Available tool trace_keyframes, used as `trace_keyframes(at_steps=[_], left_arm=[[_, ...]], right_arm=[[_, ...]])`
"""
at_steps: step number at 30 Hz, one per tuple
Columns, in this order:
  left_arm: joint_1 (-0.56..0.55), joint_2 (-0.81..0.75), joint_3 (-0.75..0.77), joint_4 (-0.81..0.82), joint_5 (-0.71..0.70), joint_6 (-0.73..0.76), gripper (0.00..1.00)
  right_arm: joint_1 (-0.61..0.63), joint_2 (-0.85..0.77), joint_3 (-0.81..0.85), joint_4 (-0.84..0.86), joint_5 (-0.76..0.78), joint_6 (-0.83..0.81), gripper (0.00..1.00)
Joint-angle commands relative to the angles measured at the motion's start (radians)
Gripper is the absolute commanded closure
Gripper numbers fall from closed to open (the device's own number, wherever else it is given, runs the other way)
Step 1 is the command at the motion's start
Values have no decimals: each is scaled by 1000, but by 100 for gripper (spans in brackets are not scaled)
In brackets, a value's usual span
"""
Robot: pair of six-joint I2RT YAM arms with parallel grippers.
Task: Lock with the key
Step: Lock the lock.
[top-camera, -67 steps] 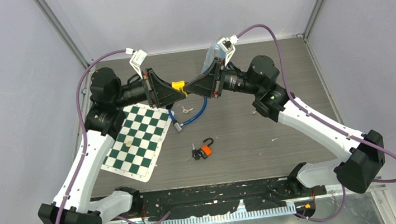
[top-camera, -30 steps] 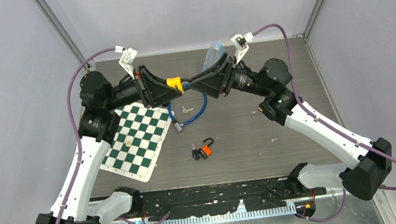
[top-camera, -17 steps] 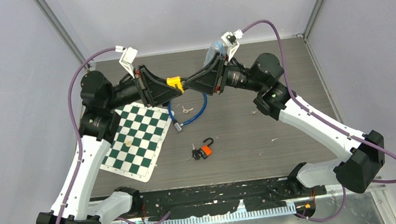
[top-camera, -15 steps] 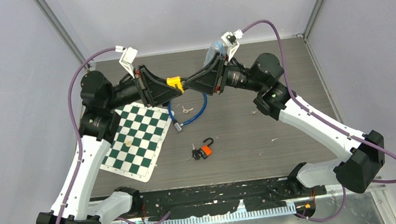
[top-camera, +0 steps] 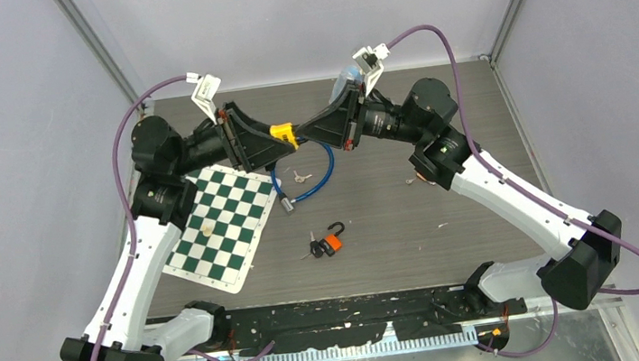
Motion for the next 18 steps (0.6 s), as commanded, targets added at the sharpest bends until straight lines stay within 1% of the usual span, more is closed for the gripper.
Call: trace_keyframes(at_steps=[1, 3, 7, 13, 16, 18], left_arm=[[2, -24, 26, 98, 14, -10, 37], [5, -21, 26, 114, 29, -19, 34], [19, -20, 26, 150, 47, -39, 34], [56, -18, 21, 179, 102, -44, 44], [67, -21, 9, 251, 144, -44, 49], [68, -19, 11, 280, 160, -43, 50]], right_arm=[[5, -68, 66, -24, 59, -74, 95], [4, -84, 80, -55, 81, -106, 95], [3, -116, 87, -80, 108, -157, 95], [0, -154, 88, -110, 98, -193, 95], [-1, -162, 92, -108, 52, -205, 95], [-1, -167, 101, -112, 26, -207, 95]])
